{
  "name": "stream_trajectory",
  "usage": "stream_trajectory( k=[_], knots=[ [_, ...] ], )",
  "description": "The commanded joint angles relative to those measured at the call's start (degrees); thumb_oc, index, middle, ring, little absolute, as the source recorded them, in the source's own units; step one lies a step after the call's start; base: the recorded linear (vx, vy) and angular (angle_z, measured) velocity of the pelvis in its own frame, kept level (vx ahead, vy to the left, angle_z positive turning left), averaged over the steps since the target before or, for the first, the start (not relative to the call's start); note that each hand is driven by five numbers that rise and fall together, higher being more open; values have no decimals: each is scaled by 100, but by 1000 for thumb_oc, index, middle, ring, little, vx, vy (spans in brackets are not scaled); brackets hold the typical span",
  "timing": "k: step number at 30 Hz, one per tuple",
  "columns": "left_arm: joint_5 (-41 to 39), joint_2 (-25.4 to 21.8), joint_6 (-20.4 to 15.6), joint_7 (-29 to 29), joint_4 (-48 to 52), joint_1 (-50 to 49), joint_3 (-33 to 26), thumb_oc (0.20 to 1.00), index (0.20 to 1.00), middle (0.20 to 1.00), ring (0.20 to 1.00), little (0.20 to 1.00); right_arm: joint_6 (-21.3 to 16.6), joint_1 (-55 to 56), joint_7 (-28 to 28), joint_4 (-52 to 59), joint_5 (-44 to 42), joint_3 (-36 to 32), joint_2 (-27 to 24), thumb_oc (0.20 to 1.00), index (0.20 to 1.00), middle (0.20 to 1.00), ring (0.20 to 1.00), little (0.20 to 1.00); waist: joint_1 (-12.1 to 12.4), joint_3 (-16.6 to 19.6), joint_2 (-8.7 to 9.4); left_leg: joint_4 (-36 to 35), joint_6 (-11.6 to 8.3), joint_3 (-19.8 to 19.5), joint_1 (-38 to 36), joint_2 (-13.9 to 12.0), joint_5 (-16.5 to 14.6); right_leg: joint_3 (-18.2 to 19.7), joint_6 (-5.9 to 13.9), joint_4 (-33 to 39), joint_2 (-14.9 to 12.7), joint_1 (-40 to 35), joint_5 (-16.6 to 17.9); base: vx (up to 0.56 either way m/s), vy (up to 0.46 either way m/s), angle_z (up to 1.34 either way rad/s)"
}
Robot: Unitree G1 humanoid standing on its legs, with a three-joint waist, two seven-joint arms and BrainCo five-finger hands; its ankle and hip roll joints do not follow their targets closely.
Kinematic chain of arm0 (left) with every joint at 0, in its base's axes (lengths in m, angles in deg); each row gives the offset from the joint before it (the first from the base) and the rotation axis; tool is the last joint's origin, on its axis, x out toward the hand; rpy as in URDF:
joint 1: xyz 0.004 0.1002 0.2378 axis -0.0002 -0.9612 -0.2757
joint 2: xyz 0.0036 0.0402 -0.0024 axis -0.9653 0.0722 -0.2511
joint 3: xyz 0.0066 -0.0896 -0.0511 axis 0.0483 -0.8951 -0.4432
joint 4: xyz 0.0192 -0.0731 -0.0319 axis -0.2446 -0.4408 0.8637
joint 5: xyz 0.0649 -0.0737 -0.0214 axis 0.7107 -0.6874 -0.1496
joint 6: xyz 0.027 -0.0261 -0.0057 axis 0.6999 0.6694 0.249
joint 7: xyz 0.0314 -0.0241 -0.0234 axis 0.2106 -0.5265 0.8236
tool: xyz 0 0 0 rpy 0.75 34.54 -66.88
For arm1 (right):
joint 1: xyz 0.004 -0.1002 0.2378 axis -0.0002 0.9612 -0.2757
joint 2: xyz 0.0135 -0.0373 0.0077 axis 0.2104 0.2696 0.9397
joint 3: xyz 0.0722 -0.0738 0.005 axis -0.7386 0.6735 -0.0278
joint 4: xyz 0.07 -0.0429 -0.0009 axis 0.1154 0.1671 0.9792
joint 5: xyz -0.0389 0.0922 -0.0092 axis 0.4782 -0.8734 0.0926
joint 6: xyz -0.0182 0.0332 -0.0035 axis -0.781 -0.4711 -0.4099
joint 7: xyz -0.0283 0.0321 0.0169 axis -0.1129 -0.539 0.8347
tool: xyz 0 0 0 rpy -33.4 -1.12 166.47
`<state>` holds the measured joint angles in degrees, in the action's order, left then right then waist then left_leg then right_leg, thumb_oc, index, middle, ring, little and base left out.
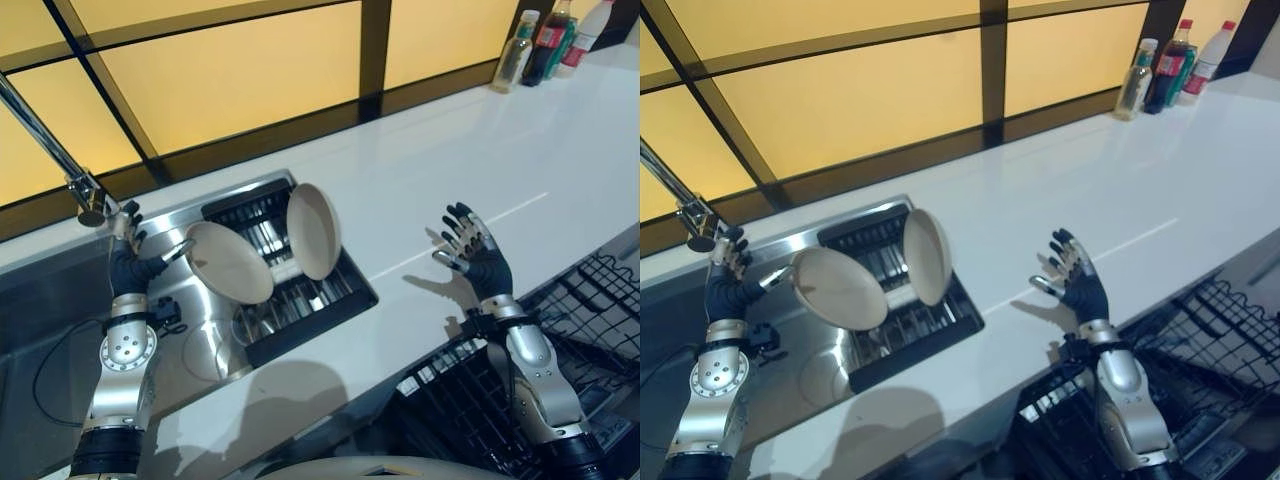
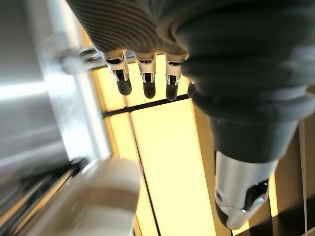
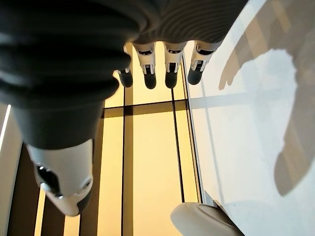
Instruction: Pick up plates and place into dishwasher.
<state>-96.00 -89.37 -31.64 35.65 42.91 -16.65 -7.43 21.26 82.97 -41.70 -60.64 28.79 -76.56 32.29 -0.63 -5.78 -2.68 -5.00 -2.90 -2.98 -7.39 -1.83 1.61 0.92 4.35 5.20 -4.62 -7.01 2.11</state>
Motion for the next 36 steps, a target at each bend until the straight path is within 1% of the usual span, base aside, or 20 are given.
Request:
stream_trajectory(
  k=[1,2,3,5,6,8,9,10,11,14,15,18,19,21,22,23,24,26,31,36],
  knots=[
    [-1030,-60,922,-800,148,152,-24,1000,1000,1000,1000,1000,-150,-24,-87,510,19,-30,168,1000,1000,1000,1000,1000,40,238,179,54,239,89,291,93,-103,-299,123,-485,-193,208,-405,0,0,0],
    [-1223,9,1106,-915,168,163,61,1000,1000,1000,1000,1000,-125,-24,-111,525,33,-27,171,1000,1000,1000,1000,1000,29,223,155,45,238,94,289,88,-98,-307,128,-477,-196,214,-396,0,0,0],
    [-1505,51,1378,-1048,180,174,142,1000,1000,1000,1000,1000,-109,-21,-143,539,36,-24,163,1000,1000,1000,1000,1000,16,209,132,36,233,95,287,84,-91,-313,136,-469,-203,219,-384,0,0,0],
    [-1755,71,1624,-1191,200,177,219,1000,1000,1000,1000,1000,-106,-5,-173,550,46,-22,152,1000,1000,1000,1000,1000,-7,198,91,20,230,106,282,83,-91,-315,148,-441,-214,222,-372,0,0,0],
    [-1885,66,1839,-1236,210,164,264,1000,1000,1000,1000,1000,-114,19,-179,556,42,-33,134,1000,1000,1000,1000,1000,-25,192,64,13,227,118,282,81,-86,-314,157,-428,-222,227,-361,0,0,0],
    [-2113,59,2083,-1165,213,155,313,1000,1000,1000,1000,1000,-124,53,-192,563,41,-53,106,1000,1000,1000,1000,1000,-53,185,24,7,222,137,282,84,-80,-306,169,-404,-234,231,-344,0,0,0],
    [-2235,68,2284,-1065,188,154,340,1000,1000,1000,1000,1000,-147,70,-210,556,46,-48,92,1000,1000,1000,1000,1000,-72,180,1,6,218,153,278,82,-83,-307,172,-399,-243,237,-343,0,0,0],
    [-2281,68,2342,-1022,169,155,347,1000,1000,1000,1000,1000,-151,75,-209,551,48,-50,88,1000,1000,1000,1000,1000,-80,179,-8,5,217,159,274,80,-85,-305,174,-400,-245,238,-343,0,0,0],
    [-2359,69,2437,-858,99,158,361,1000,1000,1000,1000,1000,-155,83,-214,544,50,-55,74,1000,1000,1000,1000,1000,-103,173,-27,3,215,174,263,78,-86,-296,176,-401,-247,238,-342,0,0,0],
    [-2365,65,2518,-687,-69,184,409,1000,1000,1000,1000,1000,-157,90,-245,516,49,-37,38,1000,1000,1000,1000,1000,-143,170,-56,6,207,199,241,78,-87,-280,176,-411,-255,229,-353,14,1,0],
    [-2413,52,2635,-633,-90,185,421,1000,1000,1000,1000,1000,-153,109,-242,522,25,-52,8,1000,1000,1000,1000,1000,-160,171,-65,8,204,211,232,81,-88,-275,175,-415,-258,226,-359,37,-2,0],
    [-2333,39,2842,-584,-107,194,471,1000,1000,1000,1000,1000,-179,157,-235,522,-9,-60,-15,1000,1000,1000,1000,1000,-182,164,-73,19,208,233,231,81,-89,-273,179,-431,-264,235,-367,34,-13,0],
    [-2396,23,2873,-597,-101,205,492,1000,1000,1000,1000,1000,-172,172,-226,542,-28,-70,-26,1000,1000,1000,1000,1000,-191,160,-75,24,206,249,238,79,-85,-274,181,-438,-266,243,-367,0,0,0],
    [-2272,27,2900,-711,-113,228,544,1000,1000,1000,1000,1000,-183,170,-244,547,-30,-47,-40,1000,1000,1000,1000,1000,-202,143,-85,27,205,260,246,74,-85,-277,180,-459,-271,267,-375,0,0,0],
    [-2273,11,2924,-744,-103,231,553,853,853,853,853,853,-190,169,-243,545,-35,-46,-46,1000,1000,1000,1000,1000,-205,136,-87,30,205,269,250,73,-86,-276,183,-467,-272,274,-377,0,0,0],
    [-2260,-15,2946,-741,-78,235,588,404,404,404,404,404,-203,166,-276,552,-40,-23,-58,1000,1000,1000,1000,1000,-207,120,-93,31,206,272,258,74,-81,-269,183,-473,-269,287,-374,0,0,0],
    [-2153,-25,2892,-769,-73,230,592,200,200,200,200,200,-225,163,-282,535,-31,-18,-53,1000,1000,1000,1000,1000,-207,106,-101,30,209,276,259,73,-83,-271,182,-475,-268,295,-373,0,0,0],
    [-2138,-65,2830,-851,-99,205,593,200,200,200,200,200,-240,188,-281,541,-27,-16,-52,1000,1000,1000,1000,1000,-217,93,-114,31,208,293,250,72,-87,-263,184,-487,-269,298,-379,0,0,0],
    [-2131,-136,2896,-743,-142,199,591,200,200,200,200,200,-246,229,-281,546,-39,14,-65,1000,1000,1000,1000,1000,-233,118,-115,24,201,323,211,70,-102,-265,196,-476,-270,264,-394,12,-2,0],
    [-2071,-129,2847,-702,-223,189,543,200,200,200,200,200,-260,243,-289,524,-20,48,-37,1000,1000,1000,1000,1000,-226,137,-108,16,201,341,181,65,-111,-287,187,-468,-266,234,-410,0,0,0]
  ],
)
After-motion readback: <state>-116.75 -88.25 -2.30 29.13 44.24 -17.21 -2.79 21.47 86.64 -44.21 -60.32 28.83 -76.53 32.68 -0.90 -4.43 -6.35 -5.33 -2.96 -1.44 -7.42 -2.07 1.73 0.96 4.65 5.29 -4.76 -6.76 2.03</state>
